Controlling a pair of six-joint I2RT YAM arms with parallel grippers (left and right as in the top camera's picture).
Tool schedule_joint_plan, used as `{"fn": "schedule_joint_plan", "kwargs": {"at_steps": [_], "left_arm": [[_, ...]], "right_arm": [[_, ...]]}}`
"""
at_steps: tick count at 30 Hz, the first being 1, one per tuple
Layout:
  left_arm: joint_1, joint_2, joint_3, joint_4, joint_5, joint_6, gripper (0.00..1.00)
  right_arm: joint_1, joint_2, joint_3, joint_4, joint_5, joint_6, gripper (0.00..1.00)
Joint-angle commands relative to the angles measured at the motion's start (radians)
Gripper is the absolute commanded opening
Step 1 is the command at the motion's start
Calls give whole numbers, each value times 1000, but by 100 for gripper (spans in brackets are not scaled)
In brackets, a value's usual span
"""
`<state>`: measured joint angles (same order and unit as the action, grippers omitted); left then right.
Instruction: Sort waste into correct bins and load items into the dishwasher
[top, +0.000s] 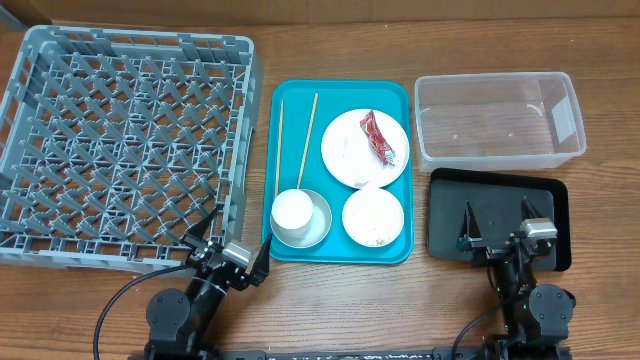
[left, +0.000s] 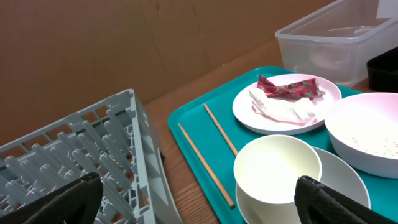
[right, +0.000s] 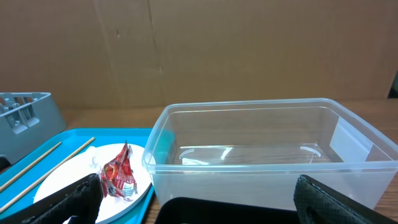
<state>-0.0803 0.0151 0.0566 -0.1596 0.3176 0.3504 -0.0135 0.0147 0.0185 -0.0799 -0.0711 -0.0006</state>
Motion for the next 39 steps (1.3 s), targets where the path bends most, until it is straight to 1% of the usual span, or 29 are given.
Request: {"fn": "schedule_joint_plan", "kwargs": {"at_steps": [1, 39], "left_arm": [[8, -10, -8, 4, -7, 9, 100], [8, -10, -8, 18, -3, 9, 100]], "right_arm": [[-5, -12, -11, 4, 2, -4, 100], [-5, -11, -11, 4, 2, -4, 100]]}}
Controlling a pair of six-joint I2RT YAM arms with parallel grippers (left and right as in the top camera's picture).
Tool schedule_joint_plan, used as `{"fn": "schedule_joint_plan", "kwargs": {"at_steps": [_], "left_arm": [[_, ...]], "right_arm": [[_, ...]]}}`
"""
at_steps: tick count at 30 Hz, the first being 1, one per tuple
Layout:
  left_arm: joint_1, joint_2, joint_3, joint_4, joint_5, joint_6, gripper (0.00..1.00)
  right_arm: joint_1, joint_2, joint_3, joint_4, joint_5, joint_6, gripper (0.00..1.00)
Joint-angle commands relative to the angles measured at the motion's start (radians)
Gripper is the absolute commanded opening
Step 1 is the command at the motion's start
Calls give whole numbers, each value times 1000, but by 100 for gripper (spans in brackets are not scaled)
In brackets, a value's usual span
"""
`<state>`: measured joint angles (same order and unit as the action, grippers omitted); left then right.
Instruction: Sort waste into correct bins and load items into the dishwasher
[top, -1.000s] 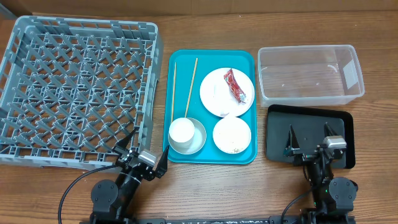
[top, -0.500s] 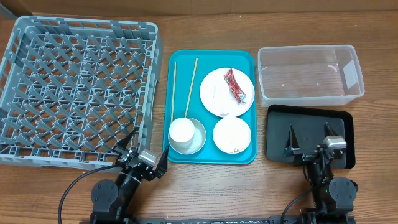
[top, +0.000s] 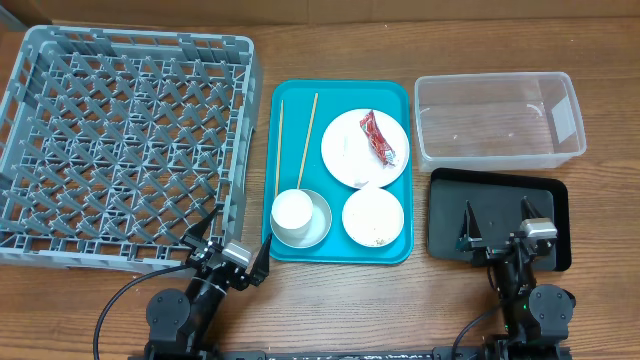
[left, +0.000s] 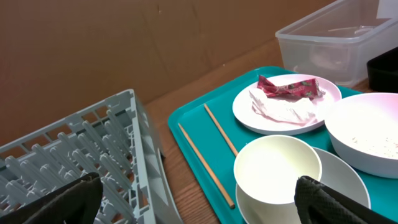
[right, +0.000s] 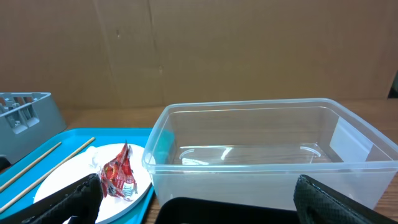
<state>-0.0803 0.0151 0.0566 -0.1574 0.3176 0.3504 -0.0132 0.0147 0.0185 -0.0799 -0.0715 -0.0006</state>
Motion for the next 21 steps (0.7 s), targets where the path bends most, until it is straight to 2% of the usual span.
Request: {"fn": "schedule_joint_plan", "kwargs": {"at_steps": [1, 5, 8, 12, 14, 18, 21], "left_arm": [[8, -10, -8, 20, 4, 9, 100], [8, -10, -8, 34, 86, 8, 100], [8, -10, -8, 34, 243, 8, 100], [8, -10, -8, 48, 460, 8, 100], [8, -10, -8, 92, 503, -6, 100], [8, -10, 10, 277, 418, -257, 100], [8, -6, 81, 325, 314, -399, 100]], "right_arm": [[-6, -11, -11, 4, 2, -4, 100], [-6, -12, -11, 8, 1, -4, 100], [-6, -11, -11, 5, -43, 40, 100], [-6, -11, -11, 21, -71, 333, 100], [-6, -11, -10, 45, -101, 454, 100], [-6, -11, 26, 84, -254, 473, 100], [-6, -7, 126, 30, -323, 473, 100]]}}
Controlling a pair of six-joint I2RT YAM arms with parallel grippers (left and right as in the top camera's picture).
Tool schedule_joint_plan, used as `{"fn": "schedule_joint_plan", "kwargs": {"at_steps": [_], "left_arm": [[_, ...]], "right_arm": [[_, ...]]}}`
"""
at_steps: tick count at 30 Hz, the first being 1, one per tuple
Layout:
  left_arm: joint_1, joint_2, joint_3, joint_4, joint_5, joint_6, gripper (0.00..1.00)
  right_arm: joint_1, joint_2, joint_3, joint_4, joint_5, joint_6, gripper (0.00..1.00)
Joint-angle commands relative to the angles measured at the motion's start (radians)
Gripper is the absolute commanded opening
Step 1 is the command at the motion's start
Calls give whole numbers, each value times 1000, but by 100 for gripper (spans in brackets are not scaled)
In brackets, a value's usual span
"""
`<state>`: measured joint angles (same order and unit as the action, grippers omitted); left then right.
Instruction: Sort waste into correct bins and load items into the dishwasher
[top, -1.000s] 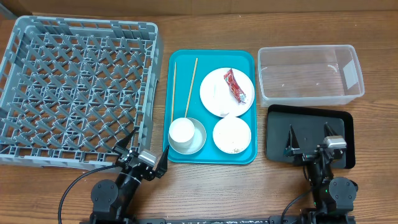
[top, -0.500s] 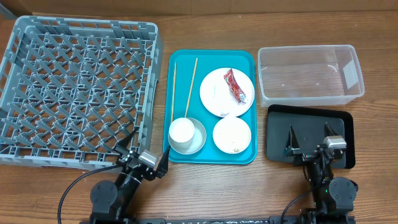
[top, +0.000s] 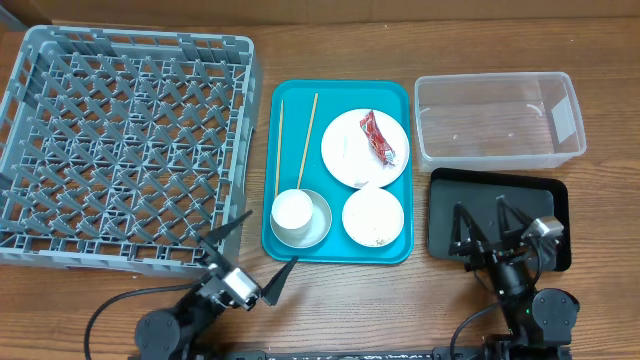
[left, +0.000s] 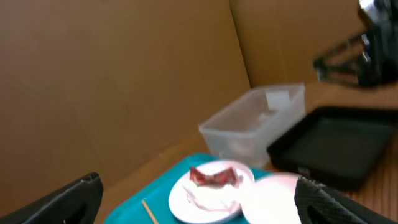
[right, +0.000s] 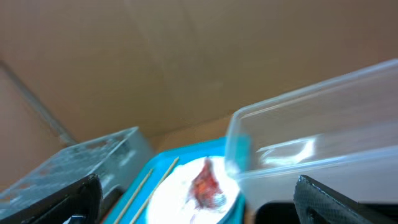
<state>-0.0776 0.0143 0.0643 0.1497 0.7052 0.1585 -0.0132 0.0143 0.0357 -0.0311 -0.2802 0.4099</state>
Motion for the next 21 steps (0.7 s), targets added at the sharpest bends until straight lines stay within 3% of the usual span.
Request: {"fn": "schedule_joint_plan", "kwargs": {"at_steps": [1, 5, 11, 14, 19, 21], "left_arm": [[6, 1, 104, 16, -85, -216, 100], [6, 128, 323, -64, -86, -218, 100], [6, 568, 853, -501, 68, -177, 100], [6, 760, 1068, -711, 73, -127, 100], [6, 962, 1249, -886, 90, -121, 100], [5, 1007, 1254, -920, 159, -188, 100]], "right_arm": [[-6, 0, 148, -50, -121, 62, 100], [-6, 122, 420, -292, -126, 54, 100], [-6, 524, 957, -767, -148, -133, 100], [-6, 687, 1157, -940, -148, -151, 100], [-6, 864, 1312, -1014, -228, -93, 100], [-6, 901, 1313, -1001, -338, -69, 100]]}}
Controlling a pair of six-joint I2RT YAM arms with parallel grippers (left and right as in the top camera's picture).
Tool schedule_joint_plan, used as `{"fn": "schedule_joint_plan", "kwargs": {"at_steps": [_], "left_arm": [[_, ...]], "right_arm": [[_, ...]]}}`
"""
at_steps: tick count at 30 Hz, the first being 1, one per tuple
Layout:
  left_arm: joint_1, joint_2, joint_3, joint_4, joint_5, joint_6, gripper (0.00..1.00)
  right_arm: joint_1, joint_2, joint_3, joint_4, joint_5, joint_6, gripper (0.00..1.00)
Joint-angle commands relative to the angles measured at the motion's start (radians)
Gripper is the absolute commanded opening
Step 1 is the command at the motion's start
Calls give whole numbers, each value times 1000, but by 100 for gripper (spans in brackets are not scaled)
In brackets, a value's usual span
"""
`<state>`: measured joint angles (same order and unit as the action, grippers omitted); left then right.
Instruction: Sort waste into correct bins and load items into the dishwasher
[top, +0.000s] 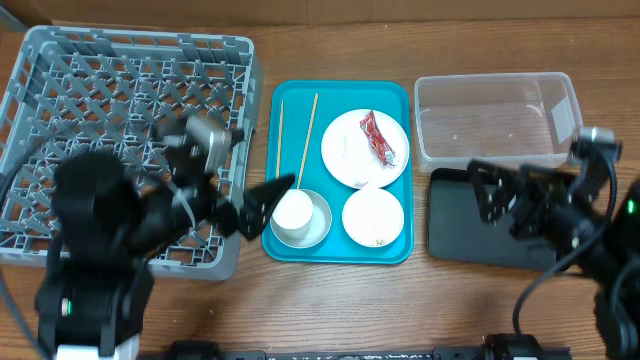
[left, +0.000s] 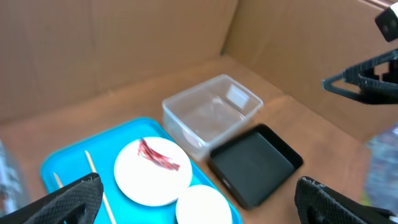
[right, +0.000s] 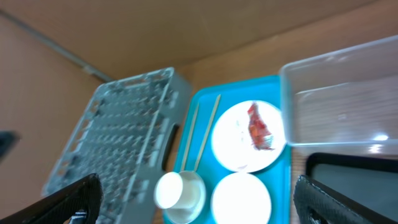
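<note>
A teal tray (top: 395, 250) holds a white plate (top: 352, 150) with a red wrapper (top: 378, 138) and a crumpled napkin. Also on the tray are a white bowl (top: 373, 215), a white cup (top: 292, 212) in a small bowl, and two chopsticks (top: 308, 125). The grey dish rack (top: 110, 110) stands left of the tray. My left gripper (top: 250, 205) hangs open over the rack's right edge beside the cup, holding nothing. My right gripper (top: 500, 195) hangs open and empty over the black bin (top: 455, 240). From above, the wrist views show the plate (left: 152, 171) and the cup (right: 169, 191).
A clear plastic bin (top: 498, 122) stands right of the tray, behind the black bin. Bare wooden table runs along the near edge. Cardboard walls close in the back and sides.
Both arms have risen from the near table edge. The left gripper is now over the rack's right edge, the right one over the black bin. Both wrist cameras look down from higher.
At the two oldest moments both grippers sat low and open at the near table edge, still. By 0.7 s ago they had tilted upward. Now both hang open above the table. Everything on the tray lies where it was.
</note>
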<state>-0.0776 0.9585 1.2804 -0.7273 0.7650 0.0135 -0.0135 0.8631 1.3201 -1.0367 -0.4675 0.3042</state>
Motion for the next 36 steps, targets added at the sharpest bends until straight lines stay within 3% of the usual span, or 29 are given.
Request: {"fn": "schedule_joint_plan", "kwargs": {"at_steps": [1, 4, 7, 10, 15, 20, 28, 32, 36], "left_arm": [[5, 82, 38, -64, 121, -63, 100], [5, 138, 38, -121, 149, -73, 100], [5, 170, 39, -206, 38, -79, 100], [5, 172, 65, -335, -308, -227, 100], [6, 172, 150, -498, -655, -344, 100], [6, 172, 209, -617, -934, -407, 100], [6, 173, 210, -672, -965, -398, 100], [6, 173, 210, -671, -971, -399, 100], [6, 173, 209, -672, -970, -399, 100]], "right_arm": [[-2, 75, 28, 16, -202, 36, 100], [52, 136, 28, 8, -247, 31, 100], [195, 199, 28, -39, -153, 30, 100], [474, 308, 28, -93, 171, 148, 100], [751, 486, 28, -45, 367, 252, 100], [884, 688, 28, 120, 393, 294, 75], [893, 906, 28, 233, 467, 356, 52], [893, 945, 28, 238, 494, 381, 47], [893, 945, 28, 255, 512, 381, 35]]}}
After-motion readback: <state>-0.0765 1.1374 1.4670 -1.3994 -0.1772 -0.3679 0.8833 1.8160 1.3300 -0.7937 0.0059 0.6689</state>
